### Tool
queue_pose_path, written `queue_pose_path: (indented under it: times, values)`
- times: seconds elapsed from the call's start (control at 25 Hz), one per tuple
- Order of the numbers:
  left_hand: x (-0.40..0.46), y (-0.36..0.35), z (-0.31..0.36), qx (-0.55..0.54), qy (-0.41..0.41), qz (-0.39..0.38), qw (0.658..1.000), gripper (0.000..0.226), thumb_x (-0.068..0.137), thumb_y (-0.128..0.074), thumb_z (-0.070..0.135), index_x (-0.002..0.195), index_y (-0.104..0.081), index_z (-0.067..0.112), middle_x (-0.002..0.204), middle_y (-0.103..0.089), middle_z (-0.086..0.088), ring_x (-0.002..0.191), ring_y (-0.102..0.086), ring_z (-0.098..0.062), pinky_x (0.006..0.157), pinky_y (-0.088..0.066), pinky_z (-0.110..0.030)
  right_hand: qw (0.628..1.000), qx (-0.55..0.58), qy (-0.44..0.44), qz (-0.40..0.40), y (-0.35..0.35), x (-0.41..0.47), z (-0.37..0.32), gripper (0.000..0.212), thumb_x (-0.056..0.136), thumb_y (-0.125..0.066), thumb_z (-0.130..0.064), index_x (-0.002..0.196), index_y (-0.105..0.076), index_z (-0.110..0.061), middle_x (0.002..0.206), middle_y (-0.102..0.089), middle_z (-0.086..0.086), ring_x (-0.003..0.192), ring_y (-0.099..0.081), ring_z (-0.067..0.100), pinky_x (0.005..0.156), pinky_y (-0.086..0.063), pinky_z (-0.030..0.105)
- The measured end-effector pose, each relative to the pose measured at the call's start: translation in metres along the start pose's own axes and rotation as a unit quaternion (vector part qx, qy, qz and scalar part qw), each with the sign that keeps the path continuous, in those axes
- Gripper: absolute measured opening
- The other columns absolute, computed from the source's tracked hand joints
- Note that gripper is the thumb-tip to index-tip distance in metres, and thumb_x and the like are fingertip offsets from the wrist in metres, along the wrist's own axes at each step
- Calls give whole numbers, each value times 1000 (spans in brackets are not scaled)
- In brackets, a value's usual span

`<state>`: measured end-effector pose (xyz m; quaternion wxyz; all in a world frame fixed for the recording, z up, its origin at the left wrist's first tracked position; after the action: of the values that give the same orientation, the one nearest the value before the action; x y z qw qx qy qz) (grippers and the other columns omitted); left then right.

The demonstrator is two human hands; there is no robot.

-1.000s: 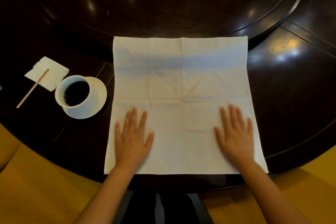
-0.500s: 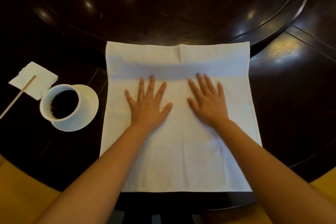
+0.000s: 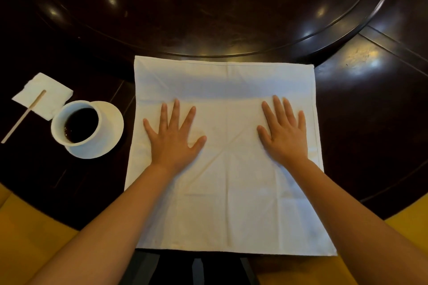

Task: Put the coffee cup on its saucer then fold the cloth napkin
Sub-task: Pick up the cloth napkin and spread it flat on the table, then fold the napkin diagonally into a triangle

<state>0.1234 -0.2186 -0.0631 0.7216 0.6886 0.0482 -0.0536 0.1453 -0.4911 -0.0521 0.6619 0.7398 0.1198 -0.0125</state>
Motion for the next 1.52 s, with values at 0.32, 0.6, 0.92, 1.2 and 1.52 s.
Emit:
queue_pose_path:
  times: [0.32, 0.6, 0.92, 1.2, 1.52]
  values:
    - [-59, 1, 80, -70, -89, 28, 993, 71, 81, -30, 58, 145, -25, 28, 156, -19, -8, 143, -14, -27, 104, -1, -67, 962, -12, 260, -87, 15, -122, 16, 70, 90, -26, -63, 148, -9, -28, 158, -2, 6, 144, 1, 26, 114, 3, 50]
    - [-109, -10, 139, -39, -171, -24, 984, 65, 86, -30, 51, 146, -23, 26, 156, -18, -9, 143, -9, -28, 107, -5, -65, 916, -119, 336, -183, 9, -197, 61, 102, 65, -64, -63, 147, -12, -30, 157, -10, 5, 143, -3, 27, 116, -4, 51]
    - [-139, 0, 147, -103, -267, -117, 951, 66, 89, -20, 56, 148, -15, 26, 157, -5, -2, 143, 3, -23, 110, 2, -55, 942, -7, 322, -97, 39, -189, 59, 56, 62, -81, -31, 114, -63, -22, 121, -64, 1, 115, -57, 21, 99, -39, 34]
    - [-157, 30, 140, -369, -139, -126, 910, 57, 79, -47, 59, 128, -50, 29, 137, -49, 11, 126, -40, -4, 105, -29, -26, 963, 126, 236, -26, 68, -130, 27, 14, 74, -77, -12, 87, -71, -13, 80, -71, 0, 76, -66, 19, 69, -55, 32]
    - [-122, 68, 83, -523, 81, 15, 848, 15, 84, -66, 15, 76, -66, 28, 74, -67, 16, 75, -62, 0, 62, -43, -9, 943, 298, 145, 16, 94, -62, -12, 14, 83, -66, -10, 97, -68, -12, 87, -64, -9, 81, -56, 2, 75, -39, 7]
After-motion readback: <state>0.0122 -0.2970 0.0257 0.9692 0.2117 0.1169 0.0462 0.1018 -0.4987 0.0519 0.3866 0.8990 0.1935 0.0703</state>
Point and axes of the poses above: each hand's wrist, its own x-axis towards the middle knuckle, its own y-axis out of the back of the hand, z = x × y, the point moved 2 cm from there along x, towards the middle knuckle
